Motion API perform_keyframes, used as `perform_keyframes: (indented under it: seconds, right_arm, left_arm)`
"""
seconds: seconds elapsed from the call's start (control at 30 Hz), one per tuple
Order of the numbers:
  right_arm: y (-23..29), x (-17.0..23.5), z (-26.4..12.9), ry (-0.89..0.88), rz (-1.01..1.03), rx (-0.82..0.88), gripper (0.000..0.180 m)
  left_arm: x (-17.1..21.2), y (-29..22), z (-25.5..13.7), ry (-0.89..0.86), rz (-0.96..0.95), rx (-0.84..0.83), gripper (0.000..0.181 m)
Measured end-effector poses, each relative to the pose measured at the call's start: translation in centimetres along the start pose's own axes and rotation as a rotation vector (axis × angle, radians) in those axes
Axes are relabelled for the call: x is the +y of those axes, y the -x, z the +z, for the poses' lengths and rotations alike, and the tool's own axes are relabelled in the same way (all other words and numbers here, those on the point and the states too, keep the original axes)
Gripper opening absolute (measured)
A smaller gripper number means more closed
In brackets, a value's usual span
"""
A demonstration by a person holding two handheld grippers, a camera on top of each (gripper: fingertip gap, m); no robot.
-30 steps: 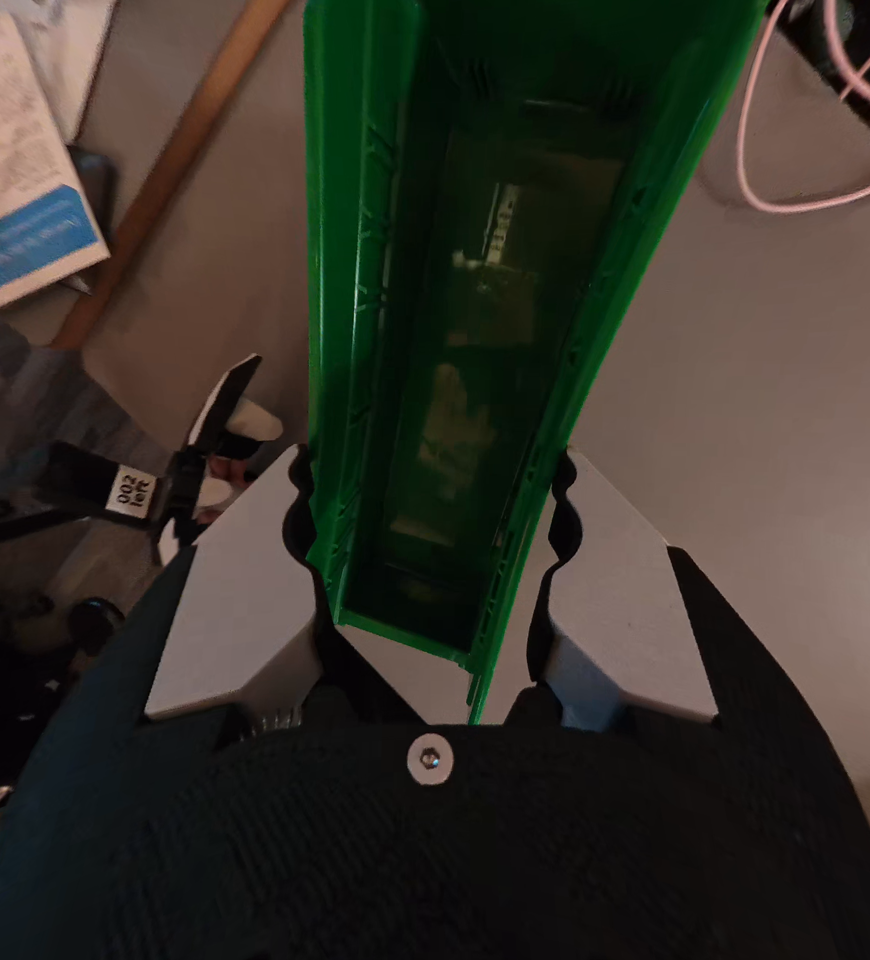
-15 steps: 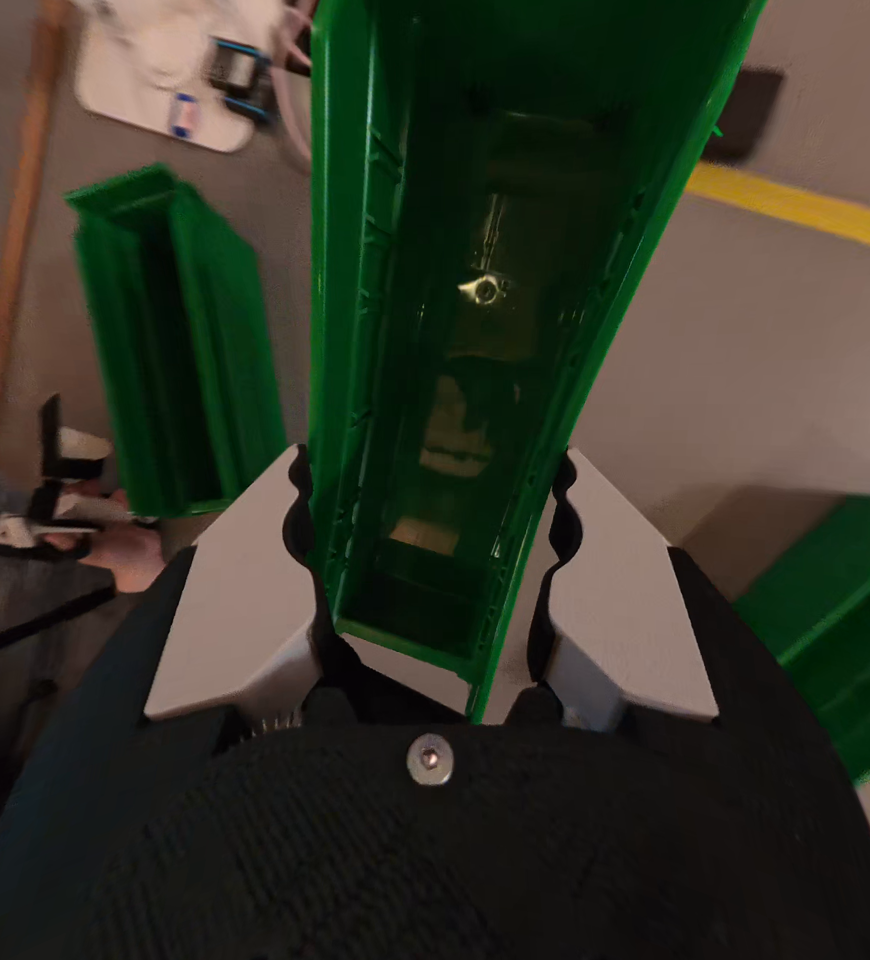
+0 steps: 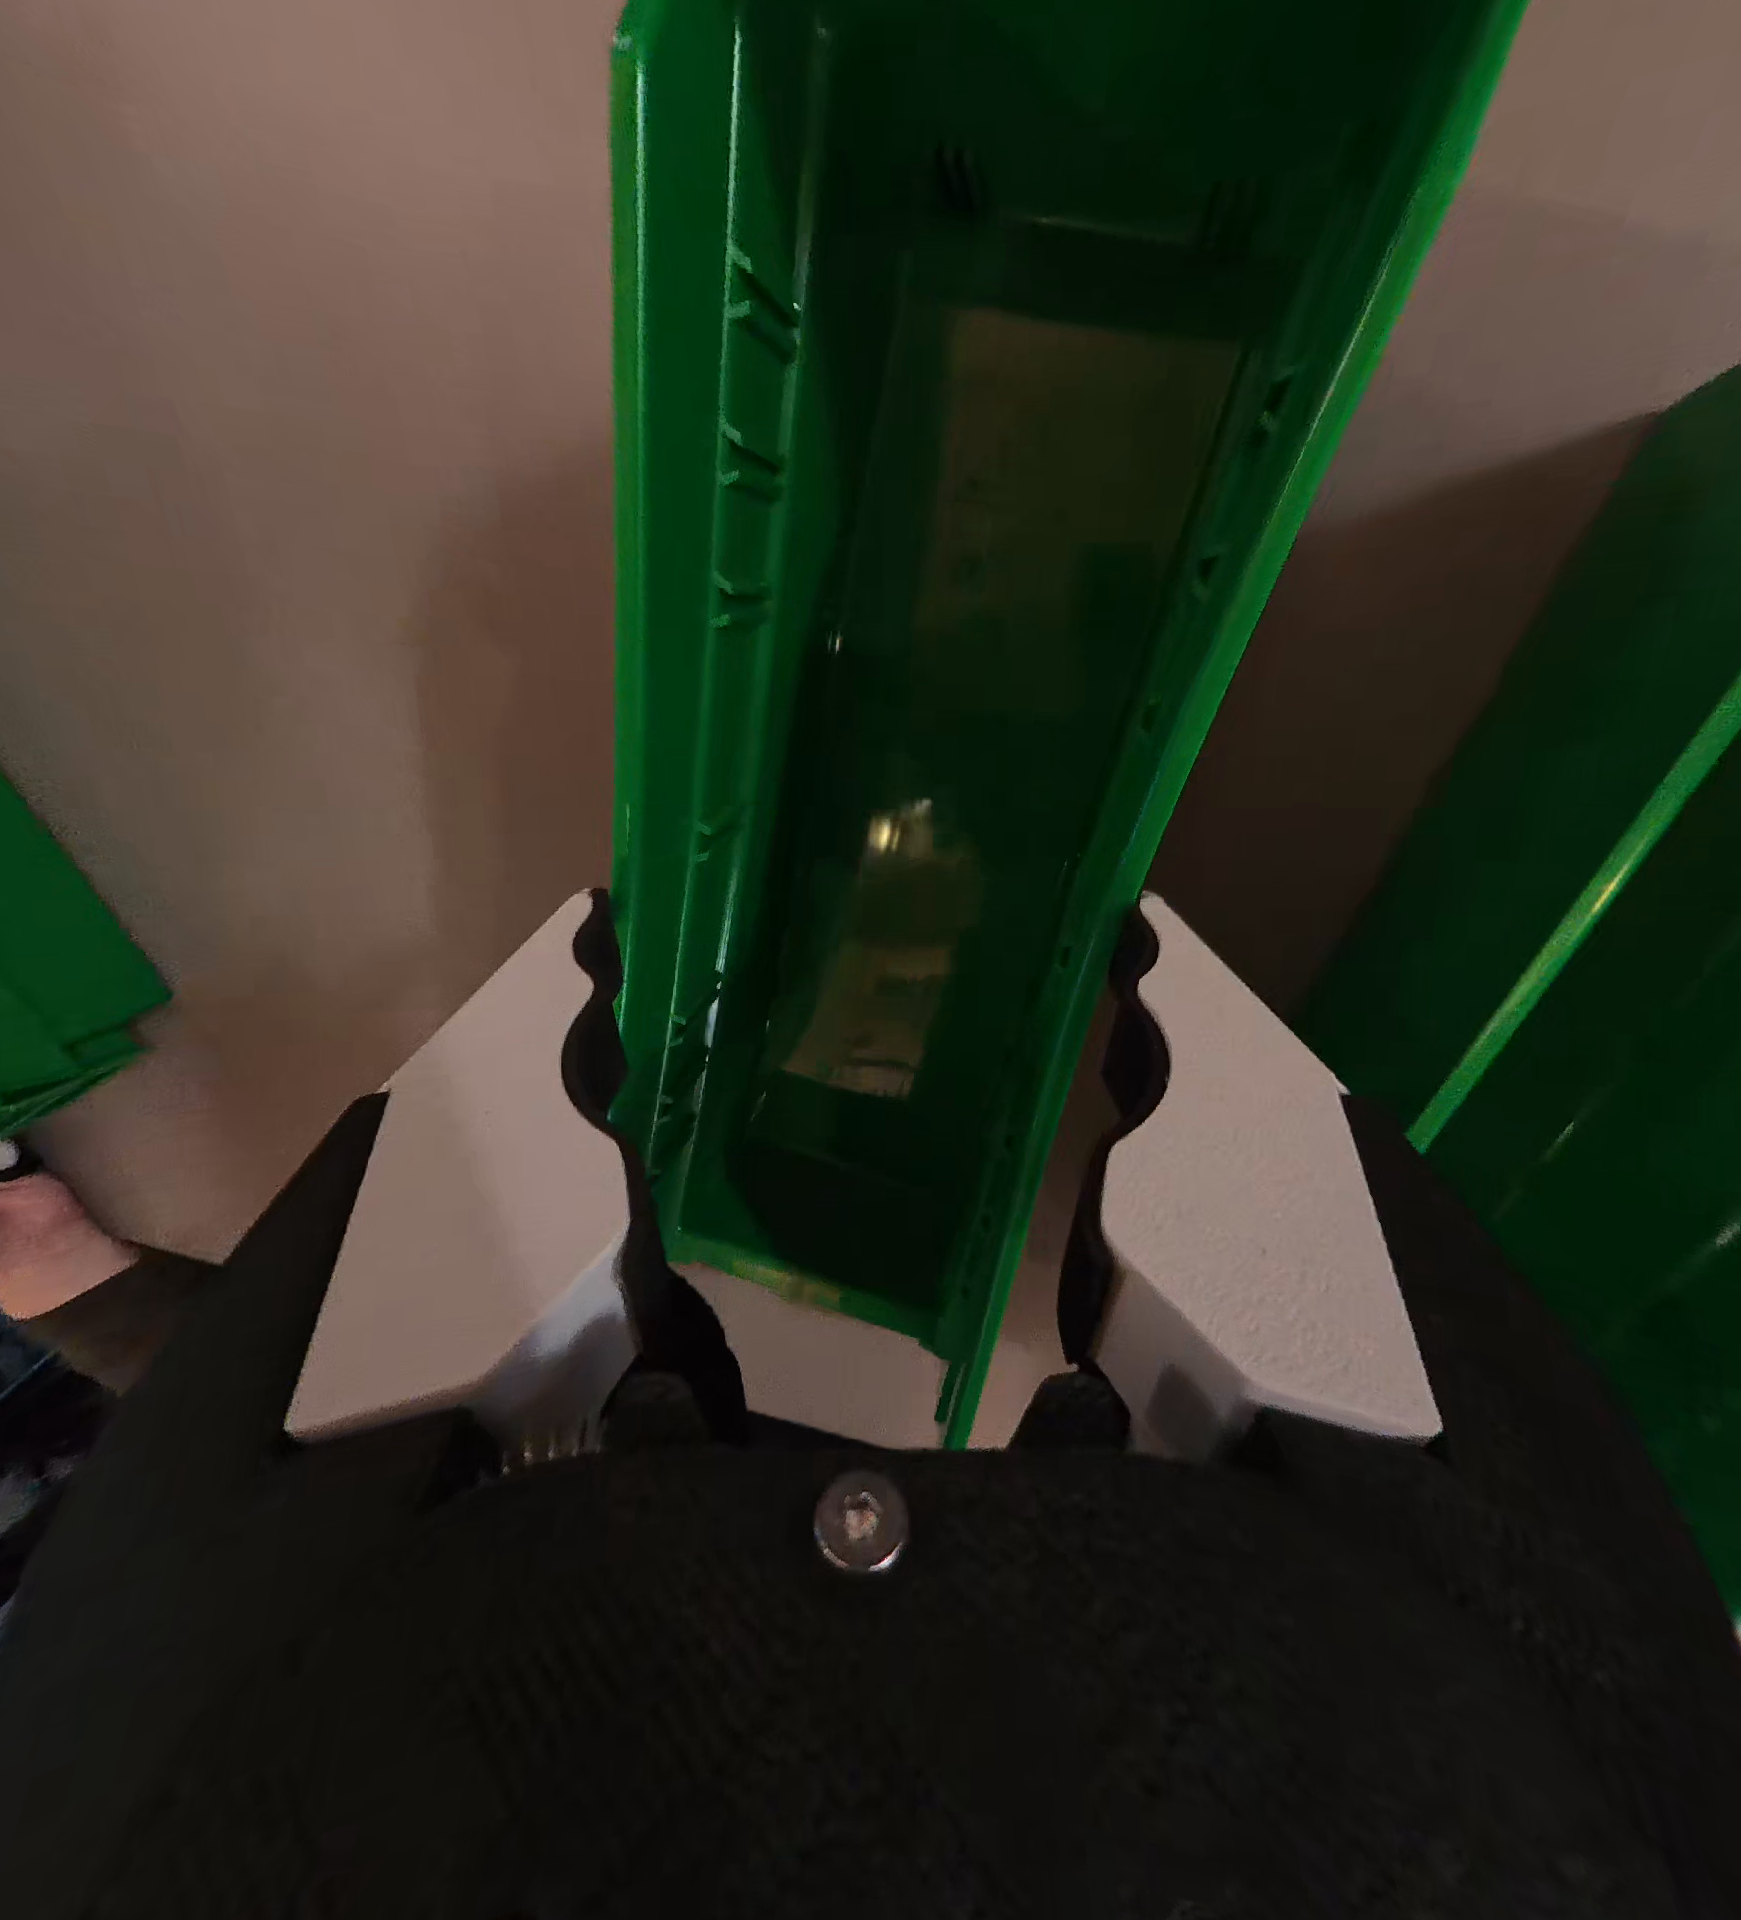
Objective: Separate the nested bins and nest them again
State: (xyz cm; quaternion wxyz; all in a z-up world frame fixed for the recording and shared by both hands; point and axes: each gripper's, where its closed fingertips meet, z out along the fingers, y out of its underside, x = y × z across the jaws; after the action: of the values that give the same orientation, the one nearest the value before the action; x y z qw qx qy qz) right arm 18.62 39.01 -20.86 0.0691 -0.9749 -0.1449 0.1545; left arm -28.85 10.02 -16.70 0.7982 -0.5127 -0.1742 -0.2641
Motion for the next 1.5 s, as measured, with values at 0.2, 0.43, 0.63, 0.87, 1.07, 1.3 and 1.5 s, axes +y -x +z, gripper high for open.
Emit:
perform_keyframes:
  seconds: [0.2,0.43,0.63,0.87,1.07,1.3,1.5]
  right_arm:
    - [-1.3,0.8,1.6,0.048,-0.018,0.072,0.112]
    - [3.2,-3.7,-2.8,-0.215,-0.243,0.226,0.16]
    - [23.7,-0.4,-0.7,-0.179,-0.562,-0.104,0.157]
    - [41.9,5.3,5.9,-0.124,-0.937,-0.144,0.16]
    - [45.0,4.1,11.1,-0.021,-0.897,0.028,0.159]
    - [44.9,4.4,12.0,0.122,-0.796,0.054,0.114]
    - [46.3,4.9,10.8,0.121,-0.854,0.093,0.101]
  left_arm:
    - [-0.1,0.0,0.0,-0.003,-0.011,0.008,0.148]
    - [0.0,0.0,0.1,-0.003,-0.019,0.013,0.148]
    - [-0.1,-0.1,0.0,-0.017,-0.016,0.016,0.147]
    - [-0.5,-0.1,-0.1,-0.031,-0.048,0.037,0.147]
    - [-0.6,-0.1,-0.1,-0.035,-0.061,0.047,0.146]
    - [-0.8,0.1,-0.1,-0.05,-0.083,0.055,0.146]
    - [-0.5,0.1,0.1,-0.034,-0.064,0.046,0.146]
